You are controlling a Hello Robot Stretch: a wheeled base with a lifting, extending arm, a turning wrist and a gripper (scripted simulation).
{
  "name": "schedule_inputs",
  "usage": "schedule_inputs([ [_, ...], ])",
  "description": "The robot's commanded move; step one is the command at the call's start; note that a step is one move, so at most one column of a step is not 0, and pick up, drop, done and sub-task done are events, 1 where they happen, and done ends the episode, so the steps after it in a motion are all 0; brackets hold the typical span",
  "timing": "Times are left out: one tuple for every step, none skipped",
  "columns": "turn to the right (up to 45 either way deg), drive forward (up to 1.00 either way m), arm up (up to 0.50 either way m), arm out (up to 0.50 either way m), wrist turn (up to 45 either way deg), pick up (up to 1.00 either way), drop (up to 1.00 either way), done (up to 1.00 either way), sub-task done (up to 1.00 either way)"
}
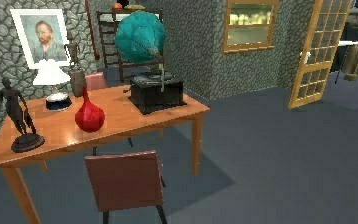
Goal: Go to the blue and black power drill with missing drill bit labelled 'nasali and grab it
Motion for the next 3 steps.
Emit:
schedule_inputs([
  [0.0, 0.0, 0.0, 0.0, -45.0, 0.0, 0.0, 0.0, 0.0],
  [0.0, 0.0, 0.0, 0.0, -45.0, 0.0, 0.0, 0.0, 0.0],
  [0.0, 0.0, 0.0, 0.0, -39.0, 0.0, 0.0, 0.0, 0.0],
])
